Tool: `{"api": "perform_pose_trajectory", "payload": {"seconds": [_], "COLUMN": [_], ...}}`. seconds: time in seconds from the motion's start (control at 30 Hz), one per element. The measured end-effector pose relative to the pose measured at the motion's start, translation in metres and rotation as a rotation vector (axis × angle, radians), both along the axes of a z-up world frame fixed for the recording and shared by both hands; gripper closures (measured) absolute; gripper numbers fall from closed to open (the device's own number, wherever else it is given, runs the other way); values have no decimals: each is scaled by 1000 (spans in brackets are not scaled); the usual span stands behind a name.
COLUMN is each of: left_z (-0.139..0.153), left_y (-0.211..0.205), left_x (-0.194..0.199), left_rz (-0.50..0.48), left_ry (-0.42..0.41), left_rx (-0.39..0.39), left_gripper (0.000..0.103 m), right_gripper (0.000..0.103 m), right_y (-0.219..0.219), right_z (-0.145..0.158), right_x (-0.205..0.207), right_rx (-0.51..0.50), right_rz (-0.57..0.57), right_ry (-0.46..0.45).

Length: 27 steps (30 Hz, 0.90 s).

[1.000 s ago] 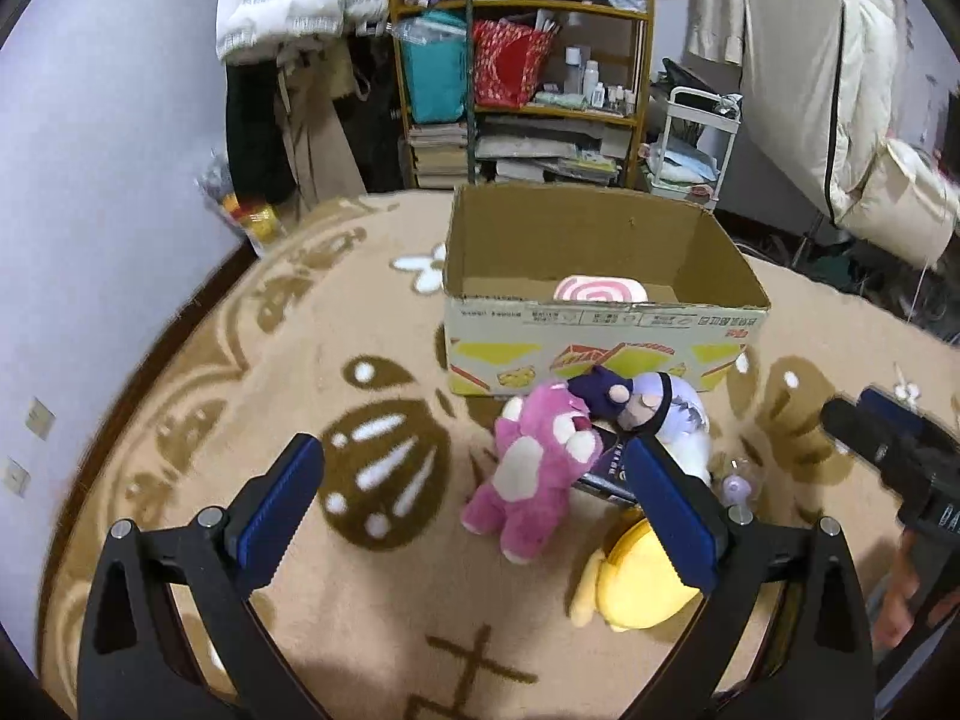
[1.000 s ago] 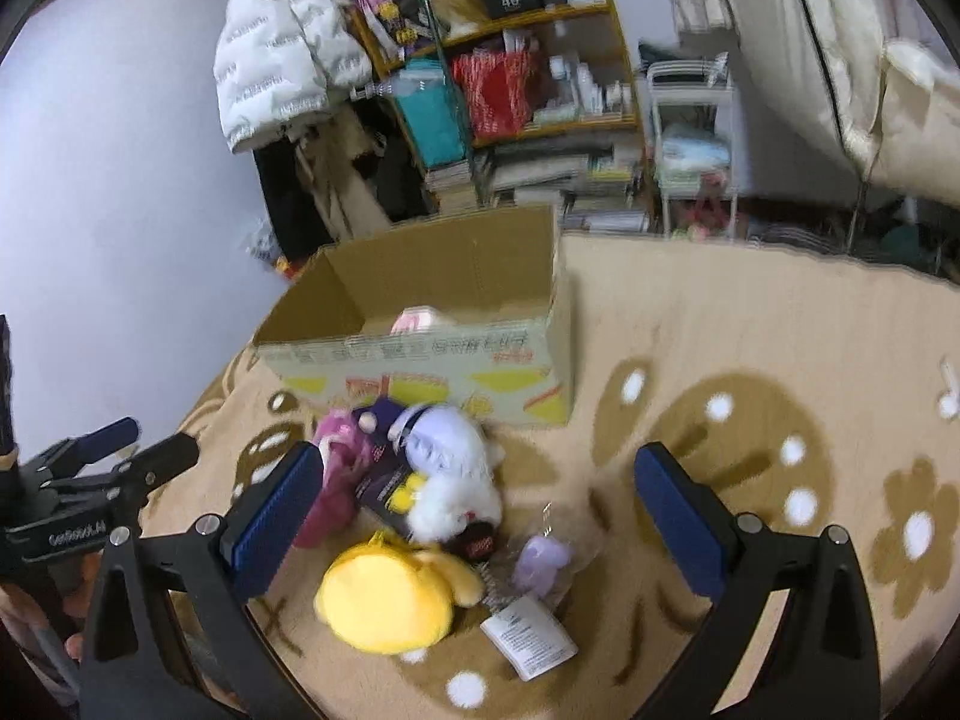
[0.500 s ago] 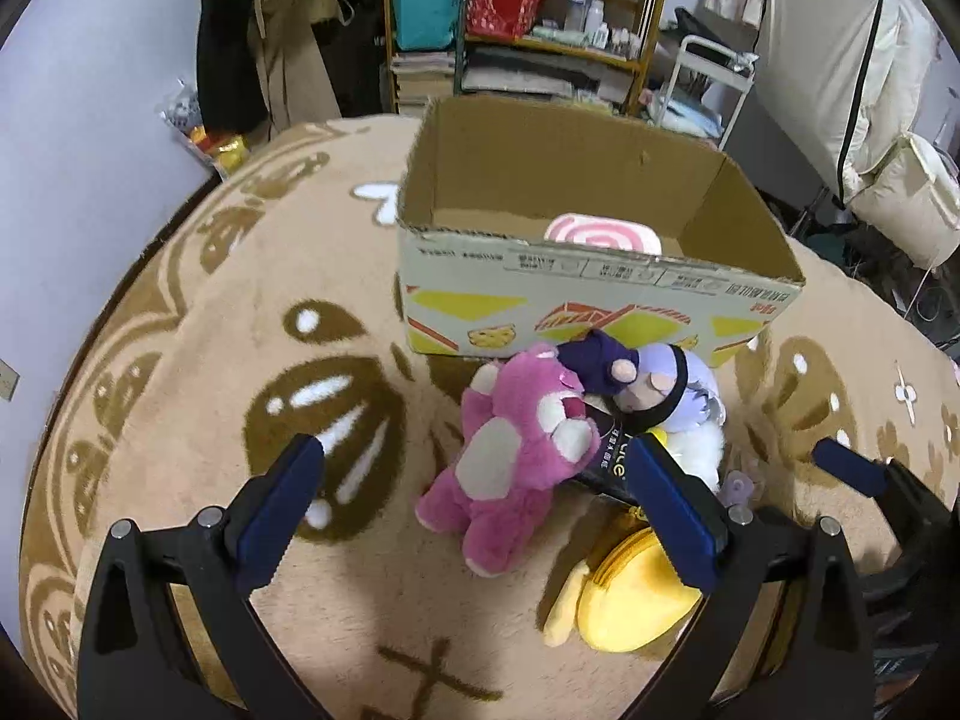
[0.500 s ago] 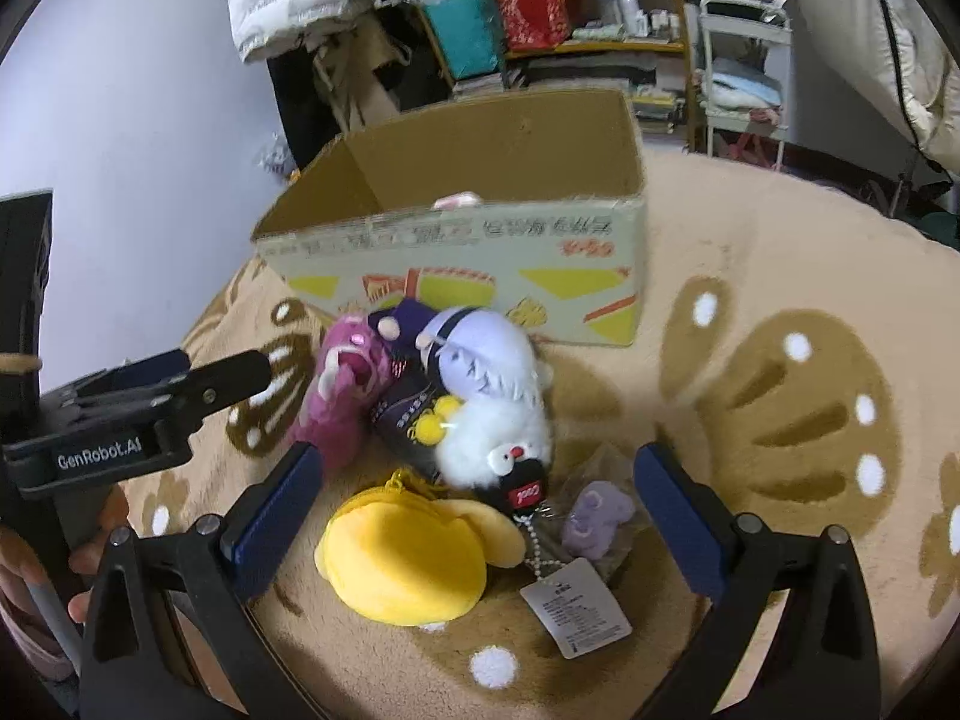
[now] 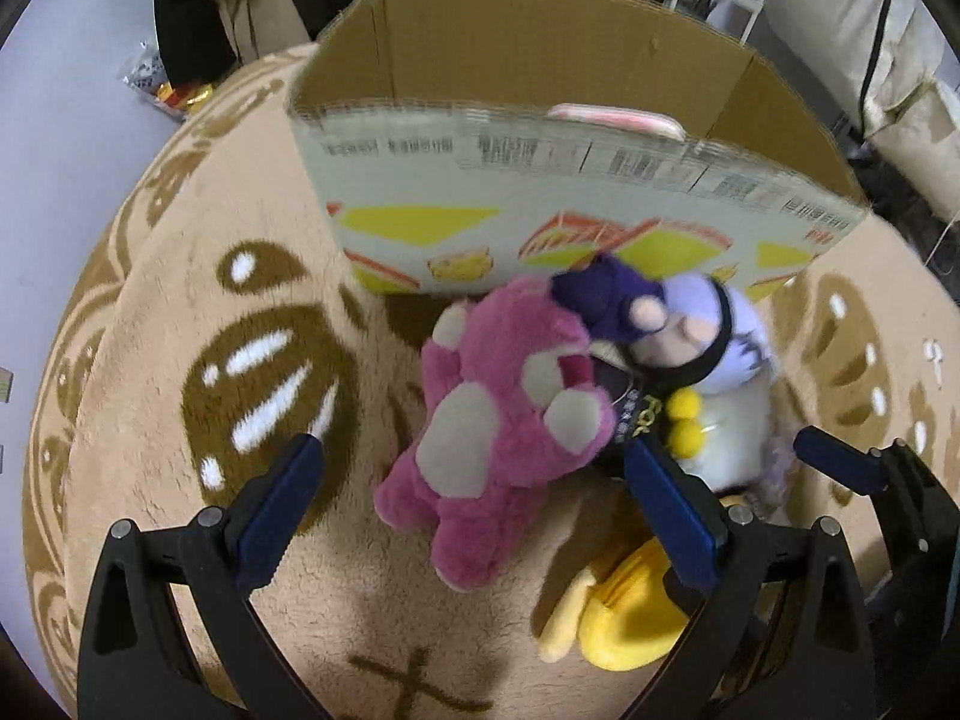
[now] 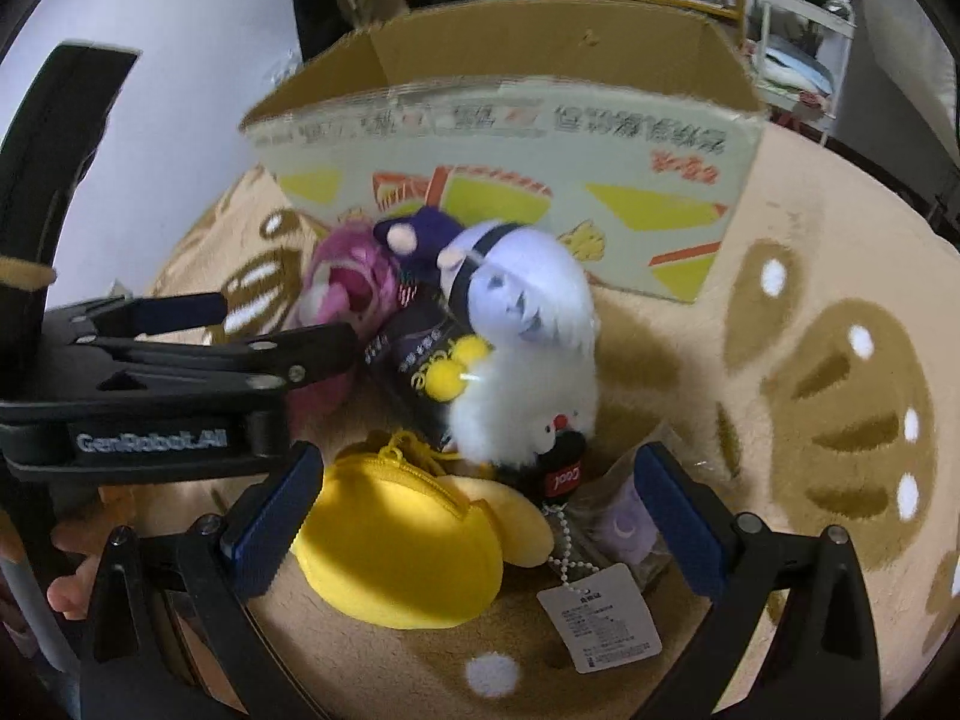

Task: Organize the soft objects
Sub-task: 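Lower both tools back to the pile of plush toys, then grasp the pink plush bear with left tool while right tool grasps yellow plush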

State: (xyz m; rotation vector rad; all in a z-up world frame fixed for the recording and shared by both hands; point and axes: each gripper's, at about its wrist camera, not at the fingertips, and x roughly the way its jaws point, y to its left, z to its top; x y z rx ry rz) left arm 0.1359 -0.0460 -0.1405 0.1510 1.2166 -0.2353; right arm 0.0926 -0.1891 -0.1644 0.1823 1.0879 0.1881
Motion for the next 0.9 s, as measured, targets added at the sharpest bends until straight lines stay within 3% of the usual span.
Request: {"api": "perform_pose_trajectory", "payload": {"seconds": [0.1,0.23,0.3,0.37,0.5,0.83,0.9], "left_z": [-8,-20,-23,-23,-25,-22,-19], "left_y": [-1,-6,-5,-4,-1,14,14], "left_x": [3,6,8,10,11,-1,-1], "left_rz": [3,-2,8,3,19,52,72], "left_ry": [15,31,49,64,61,54,55], "left_rx": [10,34,-15,-46,-23,21,34], "left_gripper": [6,23,32,42,55,57,57], "right_gripper": [0,1,4,22,30,27,38], "right_y": [6,13,15,15,13,0,2], "right_z": [-10,-22,-24,-24,-21,-16,-16], "right_x": [1,2,2,1,0,-11,-13], "right_rx": [-2,0,13,27,58,79,73], "right_rz": [29,67,72,69,74,34,52], "right_ry": [36,80,94,98,111,158,171]}}
